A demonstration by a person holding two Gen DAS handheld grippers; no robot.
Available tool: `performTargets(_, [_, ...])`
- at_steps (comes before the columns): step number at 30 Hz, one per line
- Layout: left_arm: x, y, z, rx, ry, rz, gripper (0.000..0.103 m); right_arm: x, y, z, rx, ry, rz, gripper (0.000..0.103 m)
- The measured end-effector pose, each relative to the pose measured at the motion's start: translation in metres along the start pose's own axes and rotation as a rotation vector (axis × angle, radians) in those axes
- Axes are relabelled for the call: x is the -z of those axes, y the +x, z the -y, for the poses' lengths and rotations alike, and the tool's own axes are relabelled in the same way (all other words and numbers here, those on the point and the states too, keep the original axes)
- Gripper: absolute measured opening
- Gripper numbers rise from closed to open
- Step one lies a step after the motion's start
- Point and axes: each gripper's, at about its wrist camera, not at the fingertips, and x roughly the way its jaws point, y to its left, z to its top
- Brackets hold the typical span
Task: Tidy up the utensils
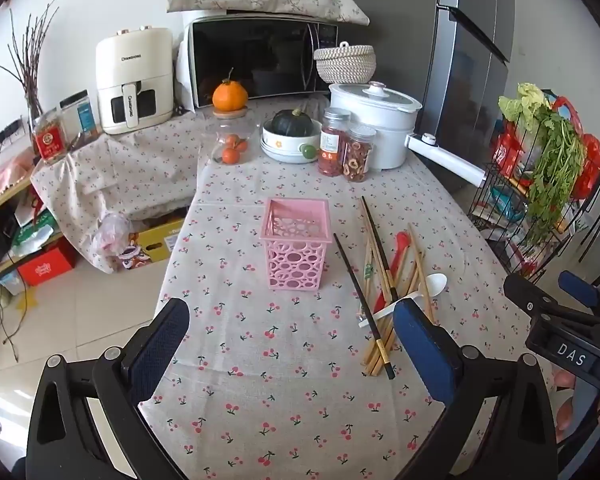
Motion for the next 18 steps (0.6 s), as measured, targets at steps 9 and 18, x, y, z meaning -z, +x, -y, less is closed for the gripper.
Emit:
performTargets(9, [0.0029,0.0046,0.0012,-0.002,-0.001,-0.014,0.103,0.0004,0.0015,-0.0018,-0.004,-0.001,-0.002,0.103])
performTargets(18, [0.0042,0.0058,-0.0025,-0.009,0.000,-0.019,0.103,-0.0007,0.0018,-0.0012,0.001,-0.004,-0.005,0.103])
